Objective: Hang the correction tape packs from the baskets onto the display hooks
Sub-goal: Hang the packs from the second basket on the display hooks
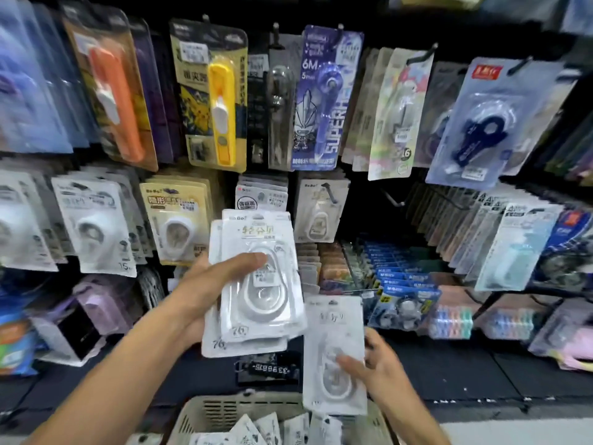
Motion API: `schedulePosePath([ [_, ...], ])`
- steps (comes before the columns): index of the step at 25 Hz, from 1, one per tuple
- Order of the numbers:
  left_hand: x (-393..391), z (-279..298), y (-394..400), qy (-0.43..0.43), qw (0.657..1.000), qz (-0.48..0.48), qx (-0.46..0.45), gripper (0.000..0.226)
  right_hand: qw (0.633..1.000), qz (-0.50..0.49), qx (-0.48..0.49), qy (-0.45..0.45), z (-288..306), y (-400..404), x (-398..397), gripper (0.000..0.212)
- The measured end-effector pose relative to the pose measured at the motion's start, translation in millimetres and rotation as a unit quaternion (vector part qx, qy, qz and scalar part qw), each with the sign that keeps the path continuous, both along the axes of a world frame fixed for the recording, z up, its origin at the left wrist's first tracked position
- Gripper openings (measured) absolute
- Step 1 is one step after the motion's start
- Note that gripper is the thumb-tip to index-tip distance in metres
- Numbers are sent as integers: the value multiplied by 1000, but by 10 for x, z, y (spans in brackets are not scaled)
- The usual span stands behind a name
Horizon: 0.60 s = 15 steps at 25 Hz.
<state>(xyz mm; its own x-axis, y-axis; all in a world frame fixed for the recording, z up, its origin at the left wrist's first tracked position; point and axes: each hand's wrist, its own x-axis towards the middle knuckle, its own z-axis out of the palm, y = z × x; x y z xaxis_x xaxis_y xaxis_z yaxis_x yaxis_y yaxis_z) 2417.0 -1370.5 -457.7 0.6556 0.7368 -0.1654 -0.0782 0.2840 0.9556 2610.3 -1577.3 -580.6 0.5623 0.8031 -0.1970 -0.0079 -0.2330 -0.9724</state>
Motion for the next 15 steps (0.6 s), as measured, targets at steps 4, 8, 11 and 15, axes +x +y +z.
schedulePosePath([
  [4,-116,245,107,-47,998,29,9,62,976,1,209,-68,1159,334,105,57],
  [8,-55,223,-30,-79,997,25,-5,51,972,-89,170,-136,1459,585,34,44],
  [11,-54,192,-54,-91,995,23,-16,52,955,-185,190,-133,1389,521,-19,31],
  [15,-69,173,-69,-106,994,18,-8,50,937,-224,162,-215,1293,604,-3,22],
])
